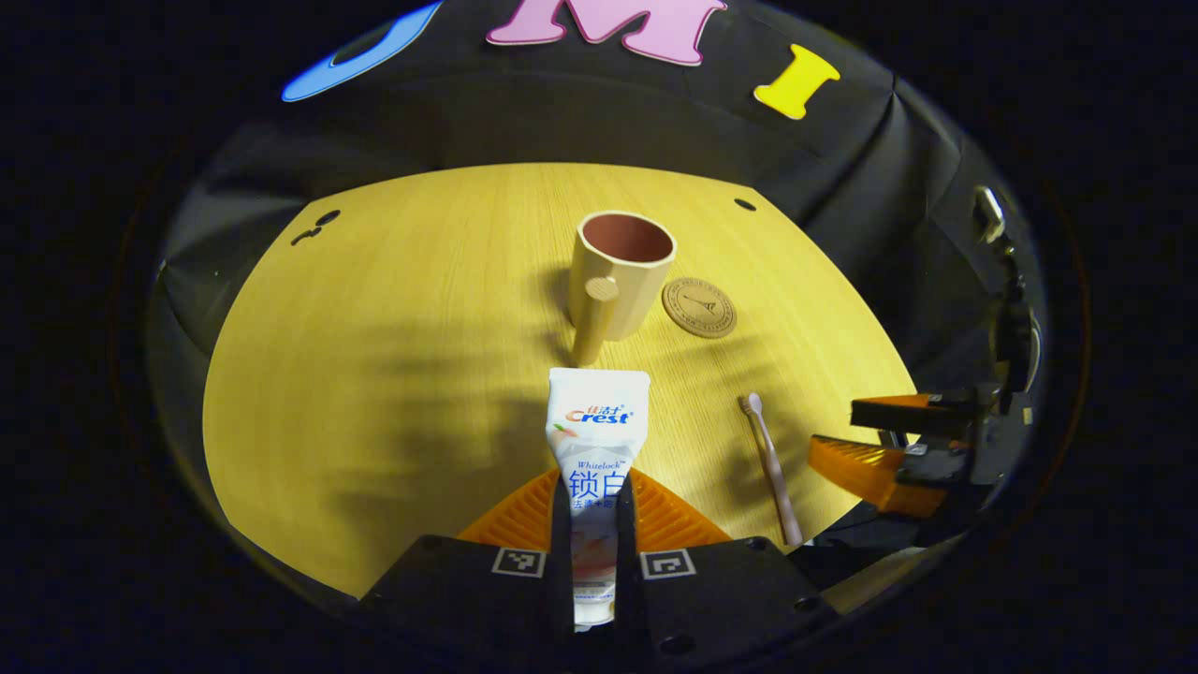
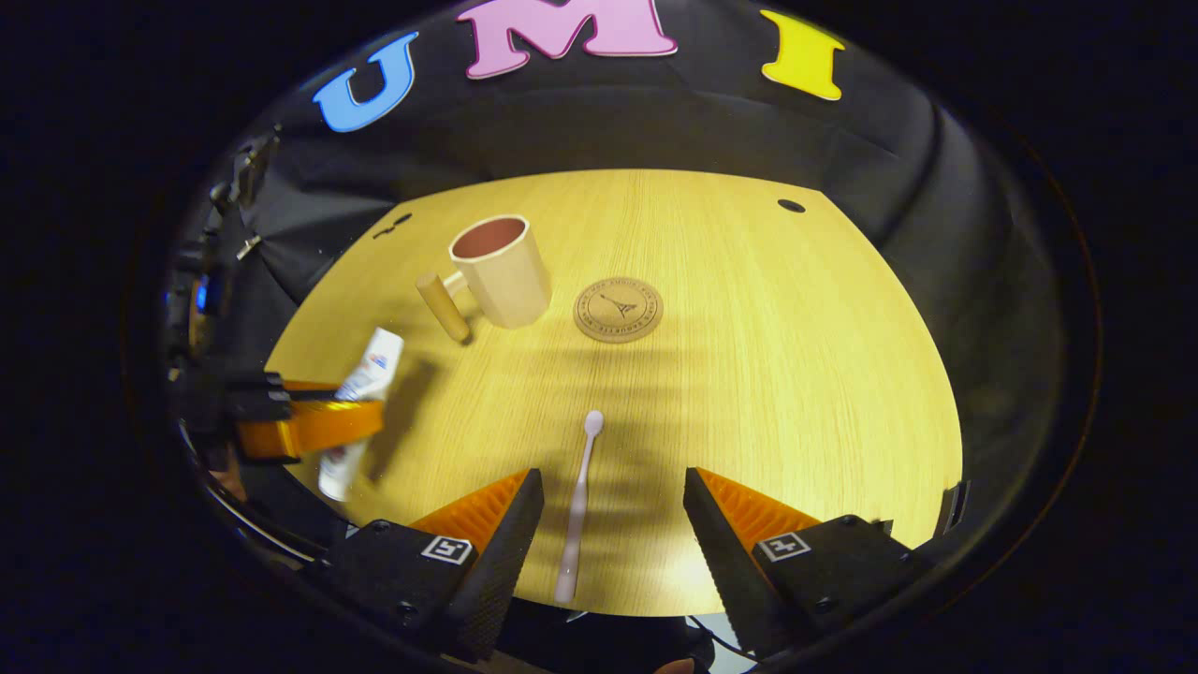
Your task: Put the toothbrush and toothpaste on the desktop into the cup, then pick up the cup and place it on the coaster on the desktop.
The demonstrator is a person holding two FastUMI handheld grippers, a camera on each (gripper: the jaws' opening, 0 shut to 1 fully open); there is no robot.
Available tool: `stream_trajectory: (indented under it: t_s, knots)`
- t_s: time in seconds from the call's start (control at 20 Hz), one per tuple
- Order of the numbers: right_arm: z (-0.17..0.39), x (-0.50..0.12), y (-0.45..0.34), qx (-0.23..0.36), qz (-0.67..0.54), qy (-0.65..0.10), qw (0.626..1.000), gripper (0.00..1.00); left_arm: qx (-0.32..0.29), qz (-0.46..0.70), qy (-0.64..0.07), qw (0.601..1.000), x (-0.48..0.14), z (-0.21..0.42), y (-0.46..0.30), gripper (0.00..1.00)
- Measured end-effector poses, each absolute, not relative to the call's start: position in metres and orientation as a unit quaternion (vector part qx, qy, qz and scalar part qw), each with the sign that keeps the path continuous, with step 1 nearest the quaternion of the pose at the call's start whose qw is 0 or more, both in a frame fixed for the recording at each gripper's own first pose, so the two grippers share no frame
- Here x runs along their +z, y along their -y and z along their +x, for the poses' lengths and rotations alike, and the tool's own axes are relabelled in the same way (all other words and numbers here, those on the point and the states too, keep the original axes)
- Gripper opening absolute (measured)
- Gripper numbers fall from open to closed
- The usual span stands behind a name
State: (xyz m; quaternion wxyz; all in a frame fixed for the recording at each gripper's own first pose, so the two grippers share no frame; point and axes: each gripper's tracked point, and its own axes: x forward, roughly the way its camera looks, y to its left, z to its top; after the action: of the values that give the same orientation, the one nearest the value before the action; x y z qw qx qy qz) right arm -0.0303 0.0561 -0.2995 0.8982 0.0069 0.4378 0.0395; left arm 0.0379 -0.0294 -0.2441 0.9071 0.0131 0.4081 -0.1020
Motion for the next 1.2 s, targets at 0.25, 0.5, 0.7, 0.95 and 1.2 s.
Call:
stream_trajectory:
  t_s: [0.25, 0.5, 0.7, 0.95, 1.2]
  knots:
    - [-0.023, -0.333, -0.071, 0.020, 0.008, -0.475, 0.880, 0.87, -0.097, -0.003, -0.387, 0.917, -0.223, 0.029, 0.005, 0.22]
    - [-0.018, -0.350, -0.077, 0.013, -0.022, -0.495, 0.868, 0.77, -0.089, 0.001, -0.380, 0.921, -0.215, 0.021, -0.017, 0.22]
    - [-0.020, -0.354, -0.084, 0.014, -0.015, -0.500, 0.866, 0.45, -0.085, 0.001, -0.375, 0.923, -0.213, 0.015, -0.026, 0.22]
    - [-0.021, -0.354, -0.082, 0.008, 0.000, -0.508, 0.862, 0.08, -0.079, -0.010, -0.369, 0.926, -0.211, 0.011, -0.028, 0.22]
    - [-0.021, -0.347, -0.083, 0.025, 0.028, -0.483, 0.875, 0.06, -0.088, -0.036, -0.327, 0.940, -0.186, 0.021, -0.013, 0.22]
